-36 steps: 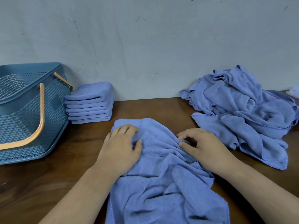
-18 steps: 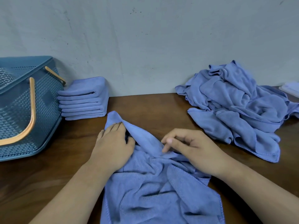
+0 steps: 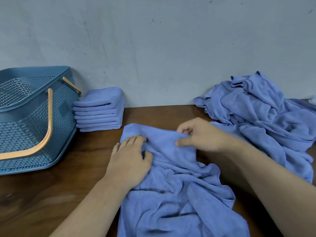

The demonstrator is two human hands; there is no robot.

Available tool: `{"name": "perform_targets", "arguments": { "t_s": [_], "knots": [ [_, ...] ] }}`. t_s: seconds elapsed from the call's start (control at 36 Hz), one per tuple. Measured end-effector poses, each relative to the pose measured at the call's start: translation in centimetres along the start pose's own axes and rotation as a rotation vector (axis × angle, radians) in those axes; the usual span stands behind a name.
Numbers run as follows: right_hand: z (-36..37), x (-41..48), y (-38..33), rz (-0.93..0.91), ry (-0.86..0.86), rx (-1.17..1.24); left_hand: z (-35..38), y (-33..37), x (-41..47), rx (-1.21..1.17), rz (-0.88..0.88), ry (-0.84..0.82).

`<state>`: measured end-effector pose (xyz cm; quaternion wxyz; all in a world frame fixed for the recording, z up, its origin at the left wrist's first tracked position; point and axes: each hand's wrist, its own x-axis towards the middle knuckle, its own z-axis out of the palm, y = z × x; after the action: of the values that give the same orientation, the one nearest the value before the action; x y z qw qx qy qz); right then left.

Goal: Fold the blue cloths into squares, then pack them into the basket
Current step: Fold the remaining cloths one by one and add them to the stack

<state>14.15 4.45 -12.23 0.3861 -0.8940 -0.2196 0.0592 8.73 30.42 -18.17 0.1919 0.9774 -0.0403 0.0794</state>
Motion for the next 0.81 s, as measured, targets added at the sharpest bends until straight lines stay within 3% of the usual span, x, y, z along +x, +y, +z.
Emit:
{"name": "perform_targets", "arguments": {
  "t_s": [0.08, 0.14, 0.19, 0.28, 0.36, 0.47, 0.58, 0.69, 0.81],
  "knots": [
    [-1.4, 0.7, 1.4, 0.055, 0.348, -0.136, -0.1, -0.1, -0.2, -0.014, -0.009, 0.002],
    [-1.2, 0.9, 1.8, 0.073, 0.453, -0.357, -0.1, -0.1, -0.2, -0.007, -0.011, -0.004],
    [-0.8, 0.6, 1.5, 0.069, 0.436, -0.523, 0.0, -0.1, 0.0, -0.008, -0.020, -0.007],
    [-0.3, 0.0, 0.9, 0.020, 0.365, -0.476, 0.2, 0.0, 0.2, -0.046, -0.034, -0.011],
    [0.1, -0.7, -0.2, 0.102, 0.169, -0.412, 0.2, 0.1, 0.1, -0.098, -0.047, 0.023],
    [1.9, -1.6, -1.0, 0.245, -0.121, -0.601, -1.0, 0.1, 0.0, -0.077, -0.088, 0.183],
    [2.7, -1.6, -0.7, 0.242, -0.137, -0.616, -1.4, -0.7, 0.2, 0.020, -0.084, 0.081],
    [2.0, -0.4, 1.3, 0.232, -0.064, -0.567, -1.3, -1.1, 1.2, -0.098, -0.099, -0.064],
    [2.2, -0.4, 3.2, 0.155, 0.102, -0.484, -1.9, -1.5, 1.4, -0.187, -0.052, 0.112]
  ]
}}
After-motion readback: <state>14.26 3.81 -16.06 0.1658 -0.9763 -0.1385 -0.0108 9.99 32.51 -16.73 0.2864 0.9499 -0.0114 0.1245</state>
